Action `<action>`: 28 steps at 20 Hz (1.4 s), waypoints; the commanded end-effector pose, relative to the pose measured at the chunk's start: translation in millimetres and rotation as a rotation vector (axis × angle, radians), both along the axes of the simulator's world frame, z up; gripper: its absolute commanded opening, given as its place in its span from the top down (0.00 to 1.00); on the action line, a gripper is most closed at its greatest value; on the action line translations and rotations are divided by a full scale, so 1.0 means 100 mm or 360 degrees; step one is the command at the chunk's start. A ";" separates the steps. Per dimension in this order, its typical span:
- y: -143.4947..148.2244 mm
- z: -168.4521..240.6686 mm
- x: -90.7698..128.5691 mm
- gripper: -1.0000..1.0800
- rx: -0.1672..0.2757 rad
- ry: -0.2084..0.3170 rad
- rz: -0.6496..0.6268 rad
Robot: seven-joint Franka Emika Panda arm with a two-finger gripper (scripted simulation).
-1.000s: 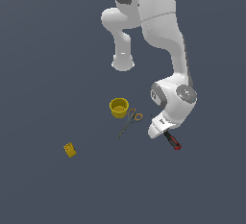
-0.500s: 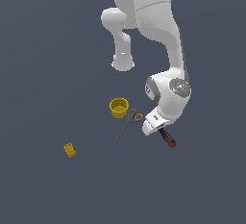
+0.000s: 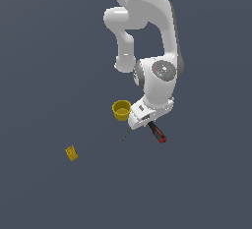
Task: Pick up a designated object from a clutter of objects.
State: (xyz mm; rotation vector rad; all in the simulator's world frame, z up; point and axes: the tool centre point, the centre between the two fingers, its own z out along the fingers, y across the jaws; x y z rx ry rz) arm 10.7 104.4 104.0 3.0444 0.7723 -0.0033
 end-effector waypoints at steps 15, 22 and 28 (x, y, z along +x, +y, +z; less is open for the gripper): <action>-1.61 1.40 -0.21 1.00 0.0008 -0.0004 0.0000; -2.28 1.98 -0.27 1.00 0.0007 -0.0004 0.0000; -2.69 2.33 -0.30 1.00 0.0004 -0.0003 -0.0001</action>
